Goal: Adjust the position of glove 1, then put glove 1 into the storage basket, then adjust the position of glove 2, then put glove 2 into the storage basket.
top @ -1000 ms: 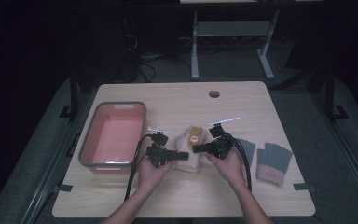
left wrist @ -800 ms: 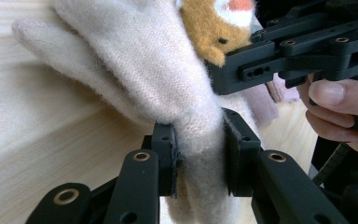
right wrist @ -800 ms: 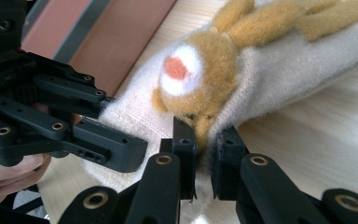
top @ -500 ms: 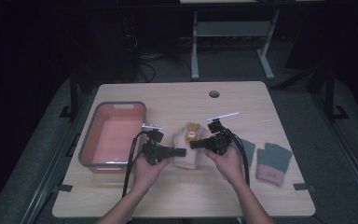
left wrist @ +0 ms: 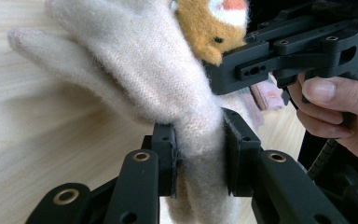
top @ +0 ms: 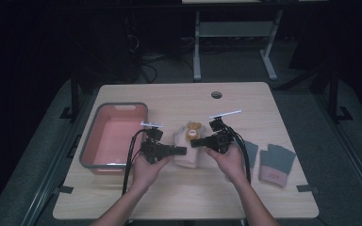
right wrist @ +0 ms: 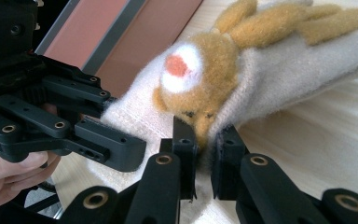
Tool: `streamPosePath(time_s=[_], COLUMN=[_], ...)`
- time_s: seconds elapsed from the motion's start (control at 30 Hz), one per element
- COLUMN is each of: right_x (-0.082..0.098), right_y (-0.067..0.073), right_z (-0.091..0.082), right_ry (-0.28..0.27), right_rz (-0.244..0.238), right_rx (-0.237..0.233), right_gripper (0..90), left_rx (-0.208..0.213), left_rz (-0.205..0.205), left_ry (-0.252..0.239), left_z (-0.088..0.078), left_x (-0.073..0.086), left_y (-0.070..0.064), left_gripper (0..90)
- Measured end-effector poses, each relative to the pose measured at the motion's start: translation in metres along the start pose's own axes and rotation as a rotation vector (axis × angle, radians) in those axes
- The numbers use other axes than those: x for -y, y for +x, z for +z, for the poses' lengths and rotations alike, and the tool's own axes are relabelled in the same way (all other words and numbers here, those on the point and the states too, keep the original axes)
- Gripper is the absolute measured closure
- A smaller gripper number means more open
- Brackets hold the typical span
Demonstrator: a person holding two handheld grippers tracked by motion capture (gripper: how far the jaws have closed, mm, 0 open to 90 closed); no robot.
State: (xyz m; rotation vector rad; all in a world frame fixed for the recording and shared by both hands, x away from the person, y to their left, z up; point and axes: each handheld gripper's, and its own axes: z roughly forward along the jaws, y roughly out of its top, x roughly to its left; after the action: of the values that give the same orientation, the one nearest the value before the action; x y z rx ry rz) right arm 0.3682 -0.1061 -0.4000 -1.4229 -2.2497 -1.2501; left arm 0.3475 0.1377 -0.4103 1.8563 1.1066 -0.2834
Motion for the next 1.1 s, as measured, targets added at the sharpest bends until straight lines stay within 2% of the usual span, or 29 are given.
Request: streamPosePath(time_s=[0.4, 0.53, 0.93, 1.1], right_x=[-0.007, -0.008, -0.017, -0.020], right_y=[0.008, 0.010, 0.019, 0.022], right_z=[-0.002, -0.003, -0.004, -0.005], right_ry=[-0.006, -0.009, -0.007, -0.005], right_rz=[-0.002, -0.001, -0.016, -0.018], right_rx=[-0.008, -0.014, -0.018, -0.023], right_gripper=[82.1, 82.0, 82.0, 82.0], left_rx=[-0.001, 0.010, -0.003, 0.008], left_rz=[0.009, 0.006, 0.028, 0.017], left_ry=[-0.012, -0.015, -0.025, -0.037], left_z=[-0.009, -0.013, -0.025, -0.030], left_x=[-0.004, -0.005, -0.010, -0.012], left_y=[-0.003, -0.002, -0.006, -0.005], left_gripper=[69.8, 69.8, 69.8, 69.8])
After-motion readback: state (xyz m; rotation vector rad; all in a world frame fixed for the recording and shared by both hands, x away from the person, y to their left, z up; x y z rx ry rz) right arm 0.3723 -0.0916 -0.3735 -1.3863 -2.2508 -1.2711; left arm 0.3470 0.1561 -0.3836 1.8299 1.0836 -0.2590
